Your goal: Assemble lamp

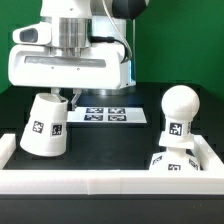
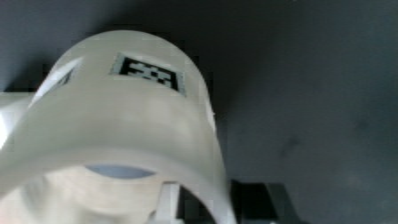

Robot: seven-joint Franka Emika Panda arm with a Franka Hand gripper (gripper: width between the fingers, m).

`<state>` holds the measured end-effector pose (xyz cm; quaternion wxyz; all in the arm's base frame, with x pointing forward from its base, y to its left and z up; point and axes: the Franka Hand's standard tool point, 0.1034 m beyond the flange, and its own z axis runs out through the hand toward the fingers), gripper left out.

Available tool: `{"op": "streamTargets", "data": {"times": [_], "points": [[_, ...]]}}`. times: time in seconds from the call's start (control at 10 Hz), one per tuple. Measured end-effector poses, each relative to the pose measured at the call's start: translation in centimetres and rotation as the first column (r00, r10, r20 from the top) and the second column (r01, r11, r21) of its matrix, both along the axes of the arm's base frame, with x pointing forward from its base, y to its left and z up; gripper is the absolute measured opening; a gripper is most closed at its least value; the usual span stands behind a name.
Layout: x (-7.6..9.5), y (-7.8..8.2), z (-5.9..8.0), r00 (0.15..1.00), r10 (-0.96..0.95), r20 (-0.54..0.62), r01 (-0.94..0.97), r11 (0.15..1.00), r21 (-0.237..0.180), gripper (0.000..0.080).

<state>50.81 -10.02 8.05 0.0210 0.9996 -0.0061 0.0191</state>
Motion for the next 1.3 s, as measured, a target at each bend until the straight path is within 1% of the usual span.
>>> {"op": "streamTargets", "data": {"times": [0.3,0.4,0.5,0.6,0.7,0.9,1.0,1.2,1.3], "points": [[0.0,0.0,0.0,1.0,0.0,0.0,0.0,1.0,0.0,0.0043],[0.0,0.2,0.0,1.0,-0.005,0.0,0.005,1.0,0.001,0.0043],[0.2,2.0,0.6,0.999,-0.045,-0.006,0.045,0.999,0.016,0.0043],[0.4,4.3,1.8,0.998,-0.052,-0.016,0.053,0.998,0.034,0.0044],[0.9,6.1,3.2,0.997,-0.068,-0.024,0.069,0.996,0.048,0.0044],[2.4,9.1,5.8,0.995,-0.092,-0.039,0.094,0.993,0.066,0.0044],[3.2,10.3,7.4,0.993,-0.101,-0.052,0.105,0.992,0.075,0.0044],[4.8,11.6,10.2,0.987,-0.137,-0.082,0.143,0.986,0.084,0.0044],[5.2,11.6,10.8,0.987,-0.138,-0.088,0.146,0.986,0.085,0.0044]]}}
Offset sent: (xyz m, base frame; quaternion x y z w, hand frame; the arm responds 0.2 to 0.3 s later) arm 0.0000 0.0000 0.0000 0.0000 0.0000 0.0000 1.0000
